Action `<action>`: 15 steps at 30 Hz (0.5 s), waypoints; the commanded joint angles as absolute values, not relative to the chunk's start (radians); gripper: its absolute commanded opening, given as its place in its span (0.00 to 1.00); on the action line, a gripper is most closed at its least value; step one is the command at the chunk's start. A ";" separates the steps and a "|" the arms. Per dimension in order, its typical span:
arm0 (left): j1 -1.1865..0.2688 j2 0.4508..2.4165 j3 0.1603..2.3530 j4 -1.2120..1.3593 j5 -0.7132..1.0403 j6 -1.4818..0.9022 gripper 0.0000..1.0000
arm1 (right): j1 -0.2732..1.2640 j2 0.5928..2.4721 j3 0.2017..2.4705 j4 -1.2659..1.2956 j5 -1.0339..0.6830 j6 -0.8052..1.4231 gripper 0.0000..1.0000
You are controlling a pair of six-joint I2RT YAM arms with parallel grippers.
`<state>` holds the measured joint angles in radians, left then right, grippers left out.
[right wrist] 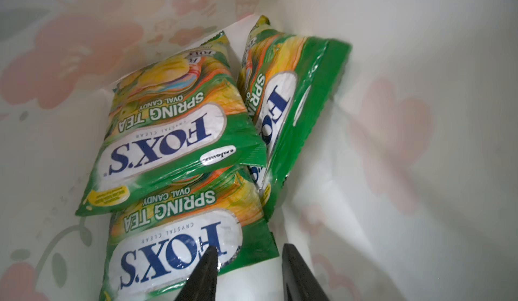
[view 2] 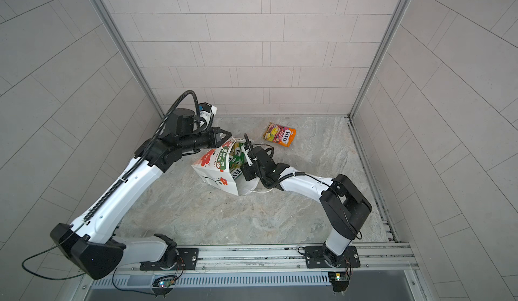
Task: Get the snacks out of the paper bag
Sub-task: 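Move the open right gripper back over the bag and lower it inside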
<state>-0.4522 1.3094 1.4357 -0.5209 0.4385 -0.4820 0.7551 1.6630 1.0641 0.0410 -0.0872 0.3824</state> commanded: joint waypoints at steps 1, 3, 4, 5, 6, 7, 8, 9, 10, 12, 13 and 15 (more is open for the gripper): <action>-0.457 1.305 1.466 -0.485 0.464 -0.486 0.00 | 0.765 1.687 1.082 0.079 0.005 0.440 0.39; -0.457 1.306 1.467 -0.485 0.466 -0.487 0.00 | 0.768 1.700 1.089 0.094 0.012 0.460 0.39; -0.457 1.307 1.467 -0.485 0.468 -0.486 0.00 | 0.770 1.707 1.090 0.098 0.025 0.474 0.39; -0.457 1.307 1.468 -0.484 0.470 -0.486 0.00 | 0.772 1.712 1.090 0.106 0.035 0.485 0.39; -0.457 1.307 1.468 -0.485 0.472 -0.486 0.00 | 0.773 1.718 1.088 0.115 0.054 0.504 0.38; -0.458 1.306 1.470 -0.485 0.472 -0.486 0.00 | 0.775 1.721 1.085 0.124 0.066 0.520 0.38; -0.457 1.307 1.470 -0.486 0.474 -0.487 0.00 | 0.775 1.726 1.080 0.141 0.077 0.532 0.38; -0.457 1.307 1.470 -0.486 0.477 -0.486 0.00 | 0.776 1.730 1.077 0.154 0.089 0.545 0.38; -0.457 1.308 1.471 -0.486 0.477 -0.486 0.00 | 0.778 1.735 1.075 0.165 0.101 0.557 0.37; -0.457 1.309 1.473 -0.488 0.480 -0.487 0.00 | 0.778 1.748 1.074 0.189 0.107 0.573 0.37; -0.457 1.310 1.474 -0.489 0.483 -0.485 0.00 | 0.778 1.755 1.078 0.196 0.106 0.578 0.37; -0.457 1.312 1.477 -0.491 0.488 -0.484 0.00 | 0.778 1.772 1.087 0.207 0.101 0.582 0.38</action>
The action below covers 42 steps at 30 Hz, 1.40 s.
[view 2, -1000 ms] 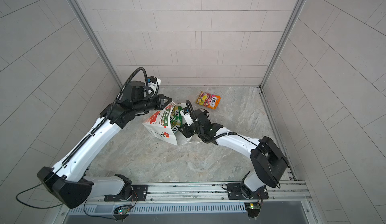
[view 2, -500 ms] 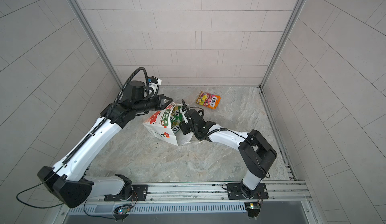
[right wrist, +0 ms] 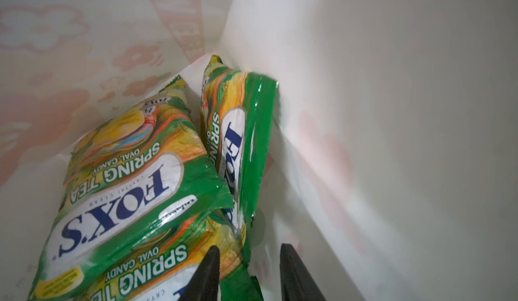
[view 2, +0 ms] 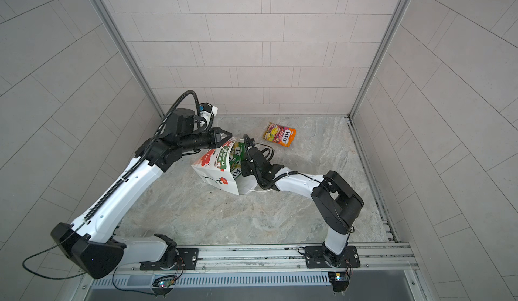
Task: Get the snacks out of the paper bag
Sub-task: 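Move the open right gripper back over the bag and lower it inside, then pinch the top edge of a green FOX'S pack with the right gripper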
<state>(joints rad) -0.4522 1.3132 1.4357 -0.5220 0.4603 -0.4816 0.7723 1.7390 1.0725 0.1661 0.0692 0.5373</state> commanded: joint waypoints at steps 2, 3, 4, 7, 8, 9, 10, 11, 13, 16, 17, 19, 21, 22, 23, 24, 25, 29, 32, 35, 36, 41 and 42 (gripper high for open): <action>-0.457 1.314 1.480 -0.495 0.490 -0.482 0.00 | 0.778 1.788 1.097 0.211 0.102 0.587 0.38; -0.457 1.314 1.482 -0.496 0.491 -0.480 0.00 | 0.778 1.797 1.102 0.212 0.103 0.590 0.39; -0.457 1.315 1.483 -0.497 0.492 -0.481 0.00 | 0.778 1.803 1.104 0.216 0.102 0.594 0.39; -0.457 1.319 1.489 -0.503 0.500 -0.476 0.00 | 0.779 1.821 1.108 0.240 0.093 0.590 0.40; -0.457 1.321 1.492 -0.505 0.500 -0.474 0.00 | 0.778 1.828 1.112 0.245 0.086 0.583 0.41; -0.457 1.322 1.494 -0.508 0.504 -0.474 0.00 | 0.778 1.834 1.117 0.246 0.083 0.580 0.41; -0.457 1.323 1.496 -0.508 0.506 -0.473 0.00 | 0.777 1.842 1.121 0.248 0.078 0.578 0.42; -0.458 1.322 1.498 -0.509 0.508 -0.472 0.00 | 0.776 1.848 1.126 0.247 0.078 0.576 0.42; -0.457 1.322 1.498 -0.510 0.511 -0.472 0.00 | 0.776 1.861 1.133 0.249 0.077 0.574 0.42; -0.458 1.325 1.499 -0.511 0.515 -0.471 0.00 | 0.773 1.881 1.152 0.247 0.077 0.570 0.43; -0.457 1.326 1.499 -0.513 0.515 -0.469 0.00 | 0.772 1.886 1.155 0.244 0.082 0.569 0.43; -0.457 1.325 1.500 -0.515 0.515 -0.467 0.00 | 0.767 1.894 1.157 0.251 0.092 0.571 0.42; -0.457 1.325 1.502 -0.520 0.515 -0.465 0.00 | 0.758 1.905 1.168 0.254 0.083 0.571 0.39; -0.457 1.324 1.503 -0.521 0.515 -0.465 0.00 | 0.754 1.910 1.172 0.250 0.078 0.569 0.35; -0.457 1.325 1.504 -0.524 0.514 -0.463 0.00 | 0.750 1.914 1.176 0.252 0.070 0.566 0.29; -0.457 1.325 1.505 -0.526 0.514 -0.462 0.00 | 0.748 1.913 1.175 0.256 0.063 0.561 0.25; -0.457 1.324 1.505 -0.526 0.514 -0.460 0.00 | 0.746 1.911 1.173 0.261 0.053 0.556 0.17; -0.457 1.325 1.505 -0.534 0.502 -0.457 0.00 | 0.739 1.888 1.152 0.275 0.022 0.540 0.00; -0.457 1.324 1.503 -0.540 0.491 -0.456 0.00 | 0.734 1.854 1.128 0.268 0.003 0.528 0.00; -0.457 1.323 1.502 -0.548 0.474 -0.453 0.00 | 0.728 1.812 1.096 0.254 -0.023 0.513 0.00; -0.457 1.324 1.501 -0.551 0.466 -0.453 0.00 | 0.725 1.797 1.086 0.246 -0.036 0.509 0.00; -0.457 1.322 1.498 -0.558 0.437 -0.453 0.00 | 0.711 1.723 1.045 0.222 -0.090 0.494 0.00; -0.457 1.323 1.498 -0.559 0.432 -0.454 0.00 | 0.708 1.703 1.036 0.216 -0.097 0.488 0.00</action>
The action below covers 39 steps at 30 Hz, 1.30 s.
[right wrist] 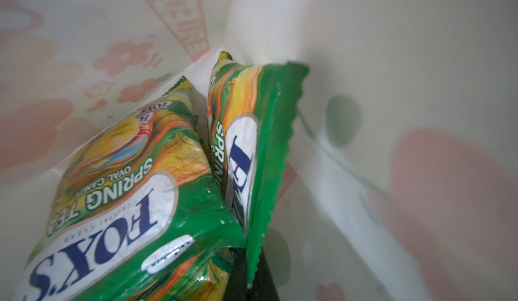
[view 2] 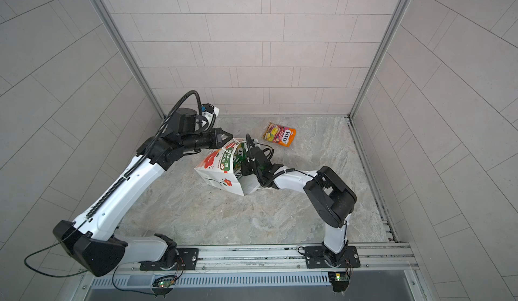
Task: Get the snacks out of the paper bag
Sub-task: 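Pinch the top edge of a green FOX'S pack with the right gripper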
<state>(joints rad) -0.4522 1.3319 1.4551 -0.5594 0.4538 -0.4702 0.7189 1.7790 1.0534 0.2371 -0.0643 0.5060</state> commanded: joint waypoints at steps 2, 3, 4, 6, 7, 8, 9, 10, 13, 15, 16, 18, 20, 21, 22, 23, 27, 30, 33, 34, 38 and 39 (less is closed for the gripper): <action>-0.457 1.323 1.497 -0.563 0.424 -0.454 0.00 | 0.703 1.677 1.021 0.206 -0.110 0.480 0.00; -0.457 1.322 1.496 -0.564 0.420 -0.454 0.00 | 0.700 1.665 1.018 0.195 -0.123 0.476 0.00; -0.457 1.322 1.495 -0.565 0.417 -0.454 0.00 | 0.696 1.654 1.016 0.187 -0.134 0.474 0.00; -0.458 1.322 1.493 -0.566 0.416 -0.453 0.00 | 0.690 1.631 1.005 0.176 -0.153 0.472 0.00; -0.457 1.322 1.491 -0.567 0.414 -0.453 0.00 | 0.686 1.620 0.998 0.174 -0.158 0.470 0.00; -0.458 1.321 1.491 -0.568 0.414 -0.453 0.00 | 0.682 1.608 0.994 0.167 -0.165 0.469 0.00; -0.459 1.321 1.490 -0.568 0.413 -0.453 0.00 | 0.678 1.598 0.991 0.157 -0.170 0.467 0.00; -0.459 1.321 1.490 -0.568 0.412 -0.452 0.00 | 0.675 1.590 0.989 0.147 -0.174 0.462 0.00; -0.459 1.320 1.489 -0.571 0.405 -0.452 0.00 | 0.659 1.559 0.976 0.128 -0.208 0.457 0.00; -0.460 1.317 1.488 -0.572 0.396 -0.452 0.00 | 0.647 1.536 0.965 0.119 -0.233 0.456 0.00; -0.461 1.316 1.488 -0.572 0.393 -0.453 0.00 | 0.642 1.522 0.960 0.109 -0.250 0.453 0.00; -0.461 1.317 1.488 -0.574 0.387 -0.452 0.00 | 0.633 1.493 0.950 0.087 -0.275 0.443 0.00; -0.461 1.318 1.488 -0.574 0.380 -0.456 0.00 | 0.623 1.462 0.941 0.061 -0.306 0.432 0.00; -0.461 1.320 1.488 -0.574 0.375 -0.458 0.00 | 0.617 1.447 0.935 0.051 -0.320 0.428 0.00; -0.460 1.321 1.489 -0.574 0.372 -0.459 0.00 | 0.612 1.432 0.931 0.046 -0.338 0.426 0.00; -0.460 1.321 1.488 -0.574 0.369 -0.462 0.00 | 0.605 1.417 0.928 0.037 -0.358 0.426 0.00; -0.462 1.327 1.488 -0.574 0.362 -0.469 0.00 | 0.590 1.364 0.928 -0.006 -0.419 0.412 0.00; -0.463 1.328 1.488 -0.573 0.361 -0.472 0.00 | 0.581 1.324 0.927 -0.024 -0.457 0.410 0.00; -0.463 1.328 1.489 -0.568 0.360 -0.475 0.00 | 0.578 1.288 0.930 -0.053 -0.473 0.404 0.00; -0.466 1.329 1.488 -0.568 0.361 -0.475 0.00 | 0.577 1.275 0.930 -0.058 -0.479 0.403 0.00; -0.467 1.332 1.488 -0.565 0.358 -0.478 0.00 | 0.572 1.236 0.953 -0.103 -0.527 0.393 0.00; -0.467 1.331 1.488 -0.565 0.358 -0.478 0.00 | 0.572 1.228 0.960 -0.117 -0.534 0.389 0.00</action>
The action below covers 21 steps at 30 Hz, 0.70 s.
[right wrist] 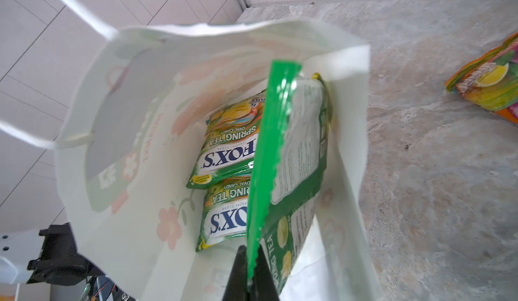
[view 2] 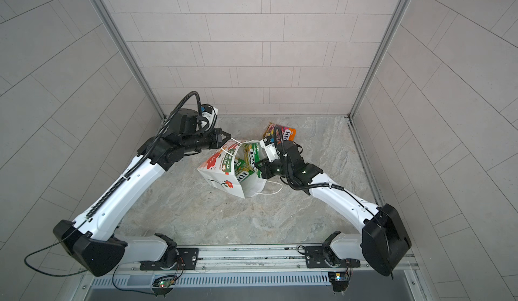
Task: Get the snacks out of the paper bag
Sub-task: 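Pinch the top edge of a green FOX'S pack with the right gripper, then lift the green pack up out of the bag with the right gripper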
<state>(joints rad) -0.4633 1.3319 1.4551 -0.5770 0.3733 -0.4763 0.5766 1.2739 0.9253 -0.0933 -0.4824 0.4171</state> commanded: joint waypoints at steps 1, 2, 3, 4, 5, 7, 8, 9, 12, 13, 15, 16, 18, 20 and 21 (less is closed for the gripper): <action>-0.468 1.333 1.488 -0.563 0.356 -0.477 0.00 | 0.570 1.213 0.967 -0.127 -0.539 0.388 0.00; -0.467 1.332 1.488 -0.562 0.355 -0.479 0.00 | 0.571 1.199 0.972 -0.135 -0.542 0.387 0.00; -0.466 1.333 1.489 -0.562 0.354 -0.478 0.00 | 0.568 1.188 0.975 -0.141 -0.548 0.385 0.00; -0.467 1.333 1.488 -0.561 0.354 -0.480 0.00 | 0.566 1.176 0.980 -0.146 -0.558 0.386 0.00; -0.466 1.334 1.488 -0.560 0.353 -0.481 0.00 | 0.564 1.165 0.986 -0.150 -0.562 0.385 0.00; -0.466 1.335 1.488 -0.558 0.353 -0.484 0.00 | 0.561 1.147 1.001 -0.166 -0.572 0.385 0.00; -0.468 1.335 1.488 -0.557 0.353 -0.483 0.00 | 0.560 1.138 1.008 -0.170 -0.574 0.384 0.00; -0.466 1.336 1.488 -0.556 0.351 -0.483 0.00 | 0.558 1.128 1.012 -0.173 -0.574 0.386 0.00; -0.468 1.335 1.488 -0.557 0.353 -0.483 0.00 | 0.546 1.092 1.019 -0.176 -0.572 0.395 0.00; -0.468 1.335 1.488 -0.557 0.356 -0.482 0.00 | 0.536 1.076 1.020 -0.175 -0.569 0.398 0.00; -0.469 1.335 1.487 -0.557 0.360 -0.482 0.00 | 0.517 1.048 1.020 -0.176 -0.554 0.404 0.00; -0.469 1.335 1.486 -0.557 0.359 -0.482 0.00 | 0.503 1.033 1.019 -0.179 -0.549 0.407 0.00; -0.468 1.334 1.485 -0.557 0.362 -0.481 0.00 | 0.474 1.007 1.021 -0.188 -0.535 0.414 0.00; -0.469 1.333 1.483 -0.557 0.362 -0.479 0.00 | 0.436 0.987 1.024 -0.199 -0.530 0.420 0.00; -0.469 1.330 1.483 -0.557 0.362 -0.479 0.00 | 0.417 0.976 1.026 -0.205 -0.530 0.423 0.00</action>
<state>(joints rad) -0.4656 1.3319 1.4551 -0.5743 0.3695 -0.4808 0.4564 1.0157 0.9890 -0.2192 -0.5564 0.4191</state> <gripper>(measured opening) 0.040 0.048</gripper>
